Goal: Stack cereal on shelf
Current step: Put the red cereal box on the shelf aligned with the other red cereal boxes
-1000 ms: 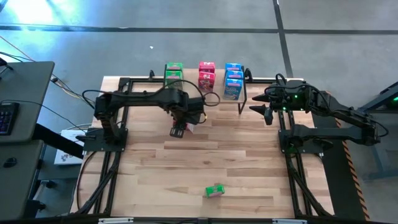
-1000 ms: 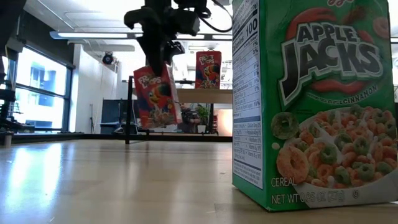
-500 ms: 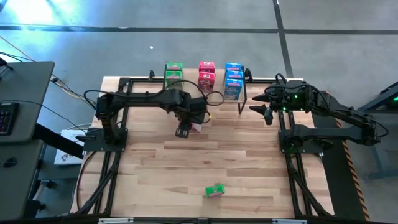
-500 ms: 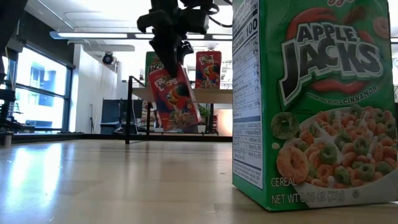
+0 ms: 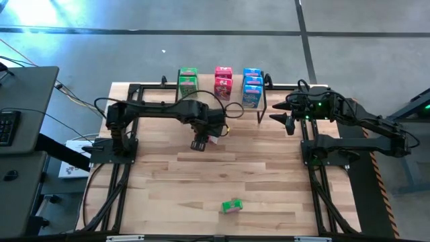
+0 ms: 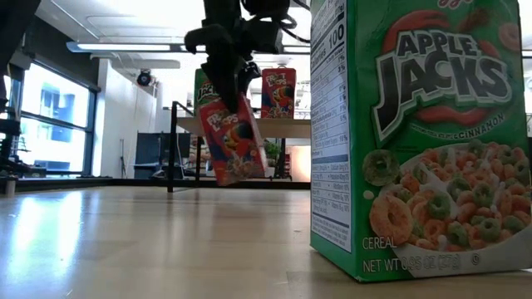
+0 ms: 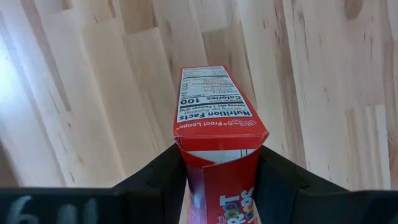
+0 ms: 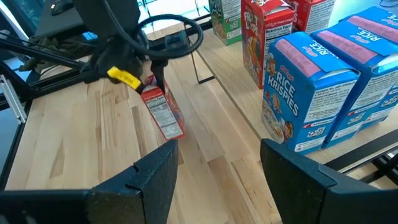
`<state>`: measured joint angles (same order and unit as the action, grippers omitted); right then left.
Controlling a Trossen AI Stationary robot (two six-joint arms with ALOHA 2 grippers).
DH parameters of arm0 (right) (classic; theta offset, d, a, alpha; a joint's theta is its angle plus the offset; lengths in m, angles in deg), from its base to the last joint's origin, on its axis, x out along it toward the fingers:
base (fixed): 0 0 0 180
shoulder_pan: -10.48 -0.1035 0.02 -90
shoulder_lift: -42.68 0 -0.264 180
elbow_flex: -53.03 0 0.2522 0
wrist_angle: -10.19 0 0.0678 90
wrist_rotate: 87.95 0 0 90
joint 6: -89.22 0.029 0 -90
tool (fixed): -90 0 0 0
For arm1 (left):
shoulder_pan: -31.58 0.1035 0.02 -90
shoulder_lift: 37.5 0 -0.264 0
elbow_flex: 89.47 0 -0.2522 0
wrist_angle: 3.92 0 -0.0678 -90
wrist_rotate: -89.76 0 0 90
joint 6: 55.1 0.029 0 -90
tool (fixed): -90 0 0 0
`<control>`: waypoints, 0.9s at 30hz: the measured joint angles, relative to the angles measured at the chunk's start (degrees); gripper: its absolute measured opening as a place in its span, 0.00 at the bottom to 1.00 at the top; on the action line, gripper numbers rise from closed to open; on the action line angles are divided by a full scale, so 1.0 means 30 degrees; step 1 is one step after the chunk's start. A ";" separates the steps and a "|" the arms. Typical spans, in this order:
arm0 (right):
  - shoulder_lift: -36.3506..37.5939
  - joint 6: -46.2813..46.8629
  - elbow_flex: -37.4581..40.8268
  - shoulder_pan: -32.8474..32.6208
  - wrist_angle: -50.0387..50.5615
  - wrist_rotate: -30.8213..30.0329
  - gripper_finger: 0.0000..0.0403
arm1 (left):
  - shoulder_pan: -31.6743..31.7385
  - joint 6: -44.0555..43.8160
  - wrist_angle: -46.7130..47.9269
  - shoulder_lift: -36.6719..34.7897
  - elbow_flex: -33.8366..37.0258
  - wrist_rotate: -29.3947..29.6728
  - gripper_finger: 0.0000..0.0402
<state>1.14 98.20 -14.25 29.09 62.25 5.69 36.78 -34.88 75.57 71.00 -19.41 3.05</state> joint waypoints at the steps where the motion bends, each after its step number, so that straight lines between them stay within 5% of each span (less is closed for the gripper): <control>1: -0.0007 0.0005 0.0000 0.0000 0.0006 0.0007 0.55 | -0.0012 -0.0050 -0.0056 0.0108 0.0000 -0.0007 0.36; 27: -0.0001 -0.0001 0.0000 -0.0007 0.0007 0.0007 0.55 | 0.0083 -0.0146 -0.0234 0.0935 0.0000 -0.1388 0.36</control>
<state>1.14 98.19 -14.25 29.07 62.27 5.71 37.03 -35.32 74.87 73.80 -19.41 -1.11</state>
